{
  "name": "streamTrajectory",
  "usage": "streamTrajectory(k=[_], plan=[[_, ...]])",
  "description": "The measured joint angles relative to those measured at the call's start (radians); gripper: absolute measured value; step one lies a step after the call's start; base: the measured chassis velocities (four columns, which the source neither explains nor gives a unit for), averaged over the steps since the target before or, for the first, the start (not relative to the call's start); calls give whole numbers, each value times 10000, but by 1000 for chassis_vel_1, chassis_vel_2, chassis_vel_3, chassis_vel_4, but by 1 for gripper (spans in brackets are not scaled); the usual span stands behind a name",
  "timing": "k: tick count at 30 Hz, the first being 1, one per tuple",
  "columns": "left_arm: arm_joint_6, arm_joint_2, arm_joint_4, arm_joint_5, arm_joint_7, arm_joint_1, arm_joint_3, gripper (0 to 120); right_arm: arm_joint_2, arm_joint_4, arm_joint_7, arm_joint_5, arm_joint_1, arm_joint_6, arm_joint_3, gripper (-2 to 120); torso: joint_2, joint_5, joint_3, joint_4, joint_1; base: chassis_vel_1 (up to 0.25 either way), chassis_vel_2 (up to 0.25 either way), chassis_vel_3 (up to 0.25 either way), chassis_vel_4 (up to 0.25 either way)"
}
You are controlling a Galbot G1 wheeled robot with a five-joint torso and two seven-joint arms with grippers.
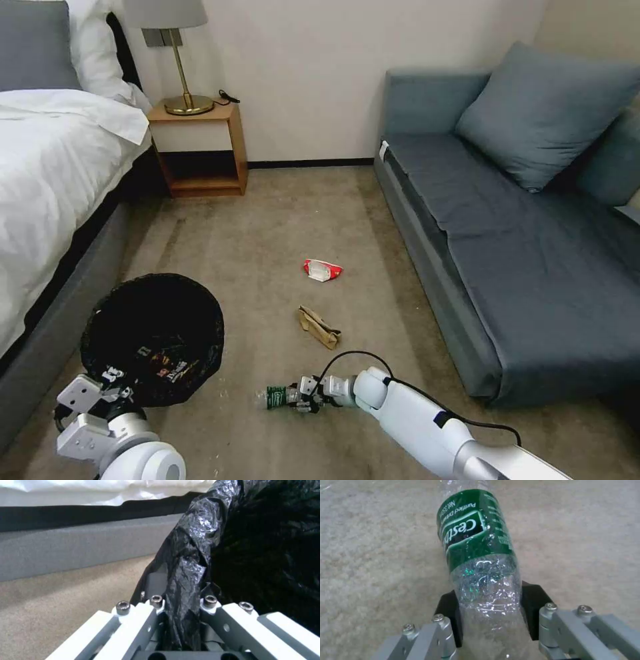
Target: Pick up the trash bin, then pick up the garbage on the floor and place it into the trash bin.
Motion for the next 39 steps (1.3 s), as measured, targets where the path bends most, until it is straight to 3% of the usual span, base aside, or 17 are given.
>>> streamTrajectory(k=[14,21,26,32,39], plan=[[-6,36,-11,-27,-22,-23,36,0,-804,1017,-85,575,210,353,3150,36,0,0,0,-1,0,0,0,0,0],[-12,4,-53,-29,-31,12,81,0,-996,3437,-108,1864,-40,56,4198,36,0,-2,-1,-1,0,0,0,0,0],[-13,-8,-80,-29,-35,39,88,0,-1117,5094,-110,2415,-196,-400,3797,36,0,-2,-1,-1,0,0,0,0,0],[-12,-70,-104,-29,-37,49,148,0,-925,7125,-85,3227,-51,-1289,1889,36,0,-2,-1,1,0,0,0,0,0],[17,-125,-85,-14,-39,37,248,0,-220,7521,177,3798,783,-1873,23,36,0,-4,-1,1,0,0,0,0,0]])
